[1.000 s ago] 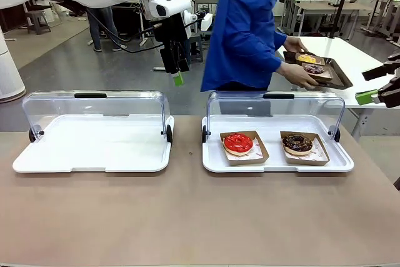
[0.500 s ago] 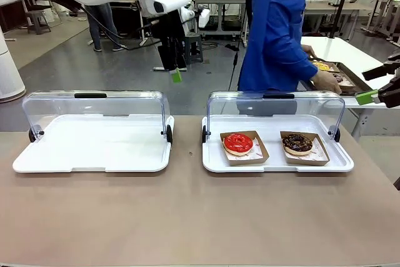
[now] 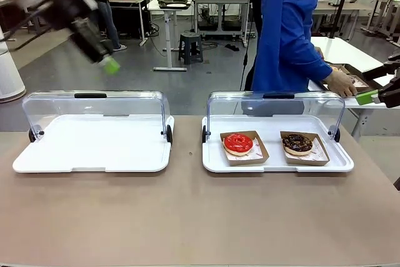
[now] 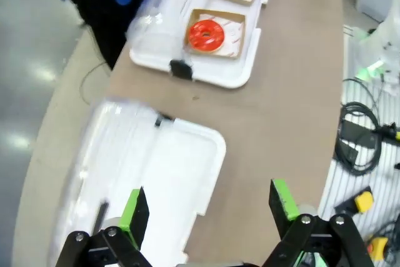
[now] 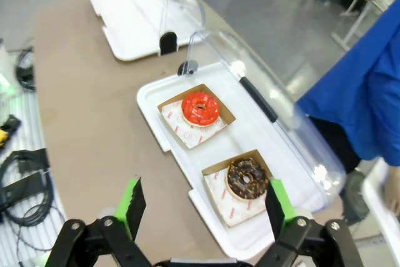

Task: Provide the desired donut to the person.
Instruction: Place the picked Paper togo box onto the Handle tray extended by the person.

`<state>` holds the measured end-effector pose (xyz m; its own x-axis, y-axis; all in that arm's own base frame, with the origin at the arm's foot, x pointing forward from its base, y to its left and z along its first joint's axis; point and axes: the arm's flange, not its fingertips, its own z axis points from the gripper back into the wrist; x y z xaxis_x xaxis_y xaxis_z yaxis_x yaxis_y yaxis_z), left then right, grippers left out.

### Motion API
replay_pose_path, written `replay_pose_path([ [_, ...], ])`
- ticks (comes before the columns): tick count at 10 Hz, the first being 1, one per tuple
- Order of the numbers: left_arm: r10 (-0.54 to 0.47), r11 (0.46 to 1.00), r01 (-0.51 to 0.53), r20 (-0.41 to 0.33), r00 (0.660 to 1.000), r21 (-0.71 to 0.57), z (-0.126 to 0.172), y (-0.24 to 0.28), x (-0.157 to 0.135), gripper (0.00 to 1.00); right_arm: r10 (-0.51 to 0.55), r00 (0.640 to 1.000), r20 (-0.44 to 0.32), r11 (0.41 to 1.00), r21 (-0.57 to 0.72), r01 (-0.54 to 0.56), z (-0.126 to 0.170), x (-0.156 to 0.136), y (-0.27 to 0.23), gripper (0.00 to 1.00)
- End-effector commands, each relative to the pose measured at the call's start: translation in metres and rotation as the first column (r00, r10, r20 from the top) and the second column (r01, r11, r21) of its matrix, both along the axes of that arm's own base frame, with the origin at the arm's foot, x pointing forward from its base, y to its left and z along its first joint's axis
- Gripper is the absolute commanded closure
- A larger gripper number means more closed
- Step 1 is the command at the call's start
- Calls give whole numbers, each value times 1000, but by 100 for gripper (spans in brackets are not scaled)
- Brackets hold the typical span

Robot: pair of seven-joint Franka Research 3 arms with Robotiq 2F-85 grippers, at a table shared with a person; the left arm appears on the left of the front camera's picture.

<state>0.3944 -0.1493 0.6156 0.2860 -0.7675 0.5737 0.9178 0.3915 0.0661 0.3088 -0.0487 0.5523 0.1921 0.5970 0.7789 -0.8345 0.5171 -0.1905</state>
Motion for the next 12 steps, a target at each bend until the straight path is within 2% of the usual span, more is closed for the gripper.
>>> replay_pose_path([
  [1, 157, 987, -159, 155, 975, 2, -55, 59, -74, 0, 20, 1000, 8, 1000, 14, -20, -2, 1, 1, 0],
  [2, 197, 980, -193, 165, 966, -40, -67, 90, -86, 0, 20, 1000, 8, 1000, 14, -20, -2, 1, 1, 0],
  [3, 188, 980, -175, 146, 971, -99, -82, 112, -88, 0, 20, 1000, 8, 1000, 14, -20, -2, 1, 1, 0],
  [4, 219, 970, -203, 116, 969, -138, -94, 131, -87, 0, 20, 1000, 8, 1000, 14, -20, -2, 1, 1, 0],
  [7, 271, 953, -251, 110, 956, -169, -107, 160, -83, 0, 20, 1000, 8, 1000, 14, -20, -2, 1, 1, 0],
  [8, 281, 951, -259, 121, 952, -168, -105, 162, -82, 0, 20, 1000, 8, 1000, 14, -20, -2, 1, 1, 0],
  [10, 341, 931, -301, 198, 919, -206, -106, 172, -84, 0, 20, 1000, 8, 1000, 14, -20, -2, 1, 1, 0],
  [12, 391, 910, -336, 231, 891, -243, -107, 176, -84, 0, 20, 1000, 8, 1000, 14, -20, -2, 1, 1, 0],
])
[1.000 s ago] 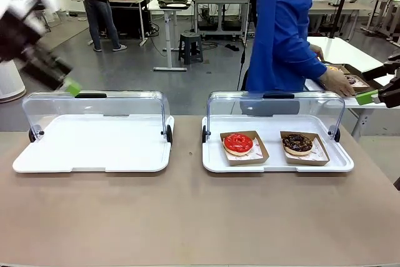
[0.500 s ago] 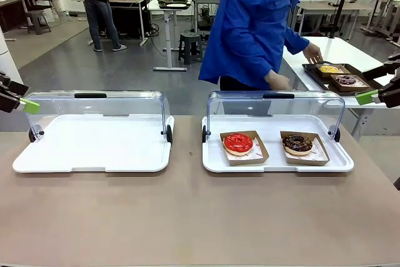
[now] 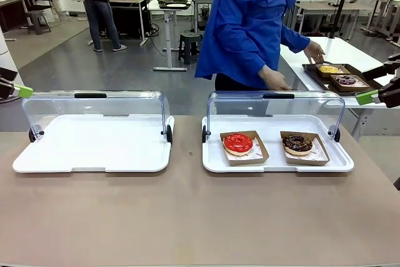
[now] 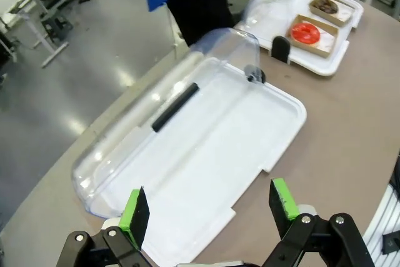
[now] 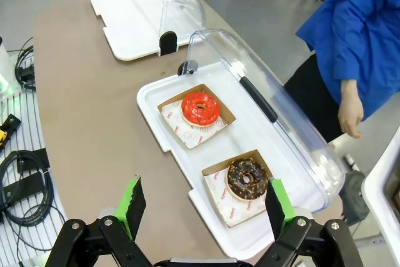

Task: Provide the desired donut to the person.
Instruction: Place the picked Paper togo box onto the Handle tray extended by the person.

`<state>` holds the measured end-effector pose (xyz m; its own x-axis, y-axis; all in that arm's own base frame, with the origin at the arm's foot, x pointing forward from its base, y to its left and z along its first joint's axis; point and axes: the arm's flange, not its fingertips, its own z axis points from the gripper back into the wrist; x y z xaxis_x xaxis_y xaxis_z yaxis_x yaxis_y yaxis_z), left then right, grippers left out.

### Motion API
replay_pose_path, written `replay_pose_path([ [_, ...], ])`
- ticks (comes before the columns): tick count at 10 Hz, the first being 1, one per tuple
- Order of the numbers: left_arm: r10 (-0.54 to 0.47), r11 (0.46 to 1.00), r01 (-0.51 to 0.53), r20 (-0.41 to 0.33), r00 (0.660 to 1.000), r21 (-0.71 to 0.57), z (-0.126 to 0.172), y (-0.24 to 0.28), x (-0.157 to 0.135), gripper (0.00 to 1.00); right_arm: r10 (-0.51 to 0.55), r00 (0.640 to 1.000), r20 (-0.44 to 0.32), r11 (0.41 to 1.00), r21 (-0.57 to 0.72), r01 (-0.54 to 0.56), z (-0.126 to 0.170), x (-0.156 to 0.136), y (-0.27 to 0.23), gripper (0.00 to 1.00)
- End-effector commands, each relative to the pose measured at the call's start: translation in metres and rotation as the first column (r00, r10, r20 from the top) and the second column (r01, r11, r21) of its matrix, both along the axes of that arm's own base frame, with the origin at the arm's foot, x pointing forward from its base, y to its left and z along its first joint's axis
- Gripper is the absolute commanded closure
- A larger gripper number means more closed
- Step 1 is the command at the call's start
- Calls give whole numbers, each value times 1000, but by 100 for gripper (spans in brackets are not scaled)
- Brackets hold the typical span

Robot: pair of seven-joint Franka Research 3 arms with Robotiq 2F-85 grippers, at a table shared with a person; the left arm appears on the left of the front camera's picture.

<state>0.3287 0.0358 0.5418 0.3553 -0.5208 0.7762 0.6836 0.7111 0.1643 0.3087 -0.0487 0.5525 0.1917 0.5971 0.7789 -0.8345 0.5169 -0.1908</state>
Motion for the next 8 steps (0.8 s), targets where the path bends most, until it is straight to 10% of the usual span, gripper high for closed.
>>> replay_pose_path([
  [1, 27, 1000, -26, 45, 999, -6, -32, -10, -13, 0, 20, 1000, 8, 1000, 14, -20, -3, 1, 1, 0],
  [8, 20, 1000, -20, 69, 997, -6, 2, -4, 12, 0, 20, 1000, 8, 1000, 14, -20, -3, 1, 1, 0],
])
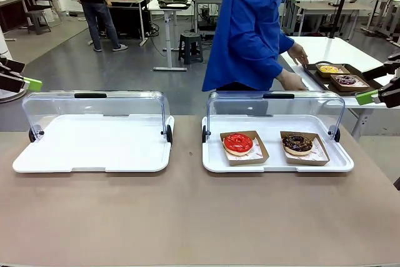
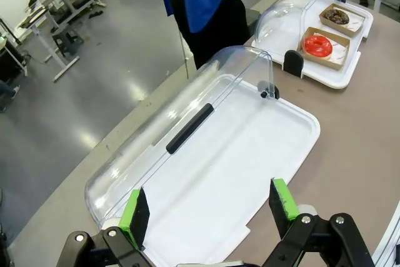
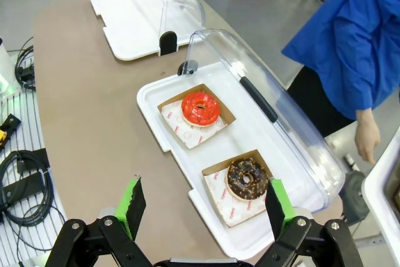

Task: Provide the desired donut to the person.
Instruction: Place the picked Paper togo box onto the Handle tray extended by the person.

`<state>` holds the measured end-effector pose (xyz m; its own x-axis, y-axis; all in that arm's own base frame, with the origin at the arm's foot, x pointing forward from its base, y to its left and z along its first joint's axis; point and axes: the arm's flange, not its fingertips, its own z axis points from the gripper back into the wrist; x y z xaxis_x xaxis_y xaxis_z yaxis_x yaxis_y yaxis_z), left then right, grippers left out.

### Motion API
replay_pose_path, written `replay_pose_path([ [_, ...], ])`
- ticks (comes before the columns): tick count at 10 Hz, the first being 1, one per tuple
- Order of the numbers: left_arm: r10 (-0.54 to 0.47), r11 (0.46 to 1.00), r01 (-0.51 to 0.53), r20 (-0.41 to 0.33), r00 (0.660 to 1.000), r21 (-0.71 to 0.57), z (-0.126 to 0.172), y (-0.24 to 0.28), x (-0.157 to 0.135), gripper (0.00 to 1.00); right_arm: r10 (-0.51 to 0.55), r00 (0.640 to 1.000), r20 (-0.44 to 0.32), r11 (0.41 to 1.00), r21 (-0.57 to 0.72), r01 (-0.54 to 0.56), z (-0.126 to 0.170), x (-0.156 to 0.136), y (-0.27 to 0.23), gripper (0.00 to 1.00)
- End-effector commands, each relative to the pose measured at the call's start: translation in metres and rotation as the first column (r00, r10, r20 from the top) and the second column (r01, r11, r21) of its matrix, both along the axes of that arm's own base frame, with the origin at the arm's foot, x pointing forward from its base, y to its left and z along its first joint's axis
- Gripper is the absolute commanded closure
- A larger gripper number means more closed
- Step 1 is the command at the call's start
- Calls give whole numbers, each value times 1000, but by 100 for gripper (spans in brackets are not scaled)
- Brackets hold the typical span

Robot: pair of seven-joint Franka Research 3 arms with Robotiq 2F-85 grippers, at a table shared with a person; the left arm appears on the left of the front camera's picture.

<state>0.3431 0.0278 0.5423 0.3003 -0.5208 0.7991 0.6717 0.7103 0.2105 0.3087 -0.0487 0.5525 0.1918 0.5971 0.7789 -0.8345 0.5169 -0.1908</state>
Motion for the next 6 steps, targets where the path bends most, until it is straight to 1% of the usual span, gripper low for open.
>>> replay_pose_path([
  [1, 21, 1000, -21, 0, 1000, -5, 1, 3, -2, 0, 20, 1000, 8, 1000, 14, -20, -3, 1, 1, 0],
  [6, 21, 1000, -21, 0, 1000, -5, 1, 3, -2, 0, 20, 1000, 8, 1000, 14, -20, -3, 1, 1, 0],
])
